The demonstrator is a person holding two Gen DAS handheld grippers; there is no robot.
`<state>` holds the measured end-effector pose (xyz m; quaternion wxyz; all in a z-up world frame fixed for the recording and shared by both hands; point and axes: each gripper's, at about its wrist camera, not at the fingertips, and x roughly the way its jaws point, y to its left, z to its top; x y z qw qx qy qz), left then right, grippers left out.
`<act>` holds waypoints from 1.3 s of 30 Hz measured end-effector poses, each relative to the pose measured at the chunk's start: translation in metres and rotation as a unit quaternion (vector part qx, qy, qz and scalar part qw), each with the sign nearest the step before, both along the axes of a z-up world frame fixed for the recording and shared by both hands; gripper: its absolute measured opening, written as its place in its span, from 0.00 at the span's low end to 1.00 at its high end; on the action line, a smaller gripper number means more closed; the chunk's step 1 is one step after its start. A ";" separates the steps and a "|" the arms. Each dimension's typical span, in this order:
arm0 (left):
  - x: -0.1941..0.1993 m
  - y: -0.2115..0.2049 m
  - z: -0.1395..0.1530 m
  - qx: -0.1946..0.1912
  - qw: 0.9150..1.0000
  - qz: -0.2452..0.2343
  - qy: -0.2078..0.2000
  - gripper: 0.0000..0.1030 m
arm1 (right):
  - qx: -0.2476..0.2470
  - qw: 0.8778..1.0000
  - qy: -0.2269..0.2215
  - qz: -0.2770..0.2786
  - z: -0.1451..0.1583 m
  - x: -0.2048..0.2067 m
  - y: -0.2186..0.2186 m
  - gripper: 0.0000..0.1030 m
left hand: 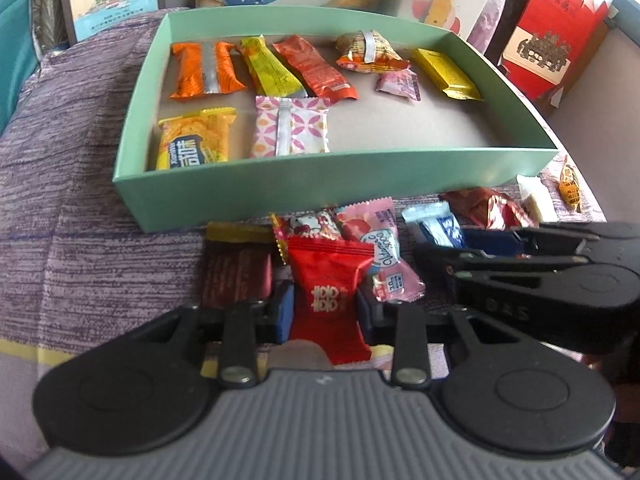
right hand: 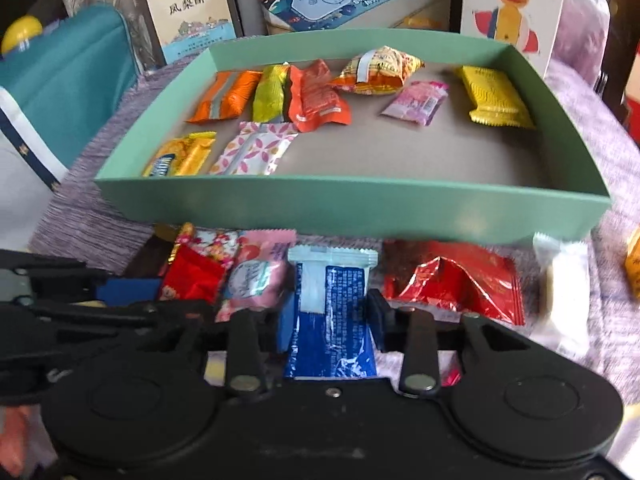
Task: Organize snacks
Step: 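Grasp a red candy with the left tool while the right grasps a blue pack, then lower the red candy and blue pack into the tray and open both tools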
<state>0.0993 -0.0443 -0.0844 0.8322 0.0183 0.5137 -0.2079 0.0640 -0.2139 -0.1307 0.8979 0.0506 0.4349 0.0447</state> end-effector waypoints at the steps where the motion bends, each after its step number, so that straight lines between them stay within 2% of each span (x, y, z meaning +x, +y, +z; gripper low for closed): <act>1: -0.001 0.001 0.001 -0.002 1.000 0.002 0.003 0.30 | 0.011 1.000 0.000 0.000 0.001 -0.003 -0.002 0.35; 6: -0.012 -0.001 0.015 -0.009 1.000 0.000 0.003 0.30 | 0.082 0.997 0.007 -0.004 0.012 -0.014 -0.017 0.35; 10: -0.018 -0.007 0.036 -0.019 1.000 -0.007 -0.010 0.30 | 0.113 0.993 -0.016 -0.011 0.033 -0.022 -0.032 0.35; 16: -0.004 -0.033 0.062 -0.028 0.999 -0.011 -0.028 0.30 | 0.119 0.990 -0.060 -0.035 0.061 -0.024 -0.065 0.35; 21: 0.028 -0.074 0.077 -0.028 0.998 -0.021 -0.048 0.30 | 0.104 0.989 -0.087 -0.066 0.080 0.001 -0.109 0.36; 28: 0.076 -0.136 0.064 -0.037 0.999 -0.020 -0.033 0.30 | 0.092 0.989 -0.078 -0.089 0.075 0.048 -0.154 0.36; 36: 0.101 -0.171 0.031 -0.019 0.999 -0.026 -0.008 0.30 | 0.085 0.991 -0.056 -0.083 0.050 0.076 -0.164 0.36; 38: 0.105 -0.174 0.027 -0.017 0.999 -0.027 -0.007 0.31 | 0.089 0.991 -0.054 -0.080 0.049 0.079 -0.165 0.38; 39: 0.106 -0.176 0.026 -0.013 1.000 -0.026 -0.011 0.40 | 0.094 0.991 -0.054 -0.080 0.049 0.080 -0.166 0.47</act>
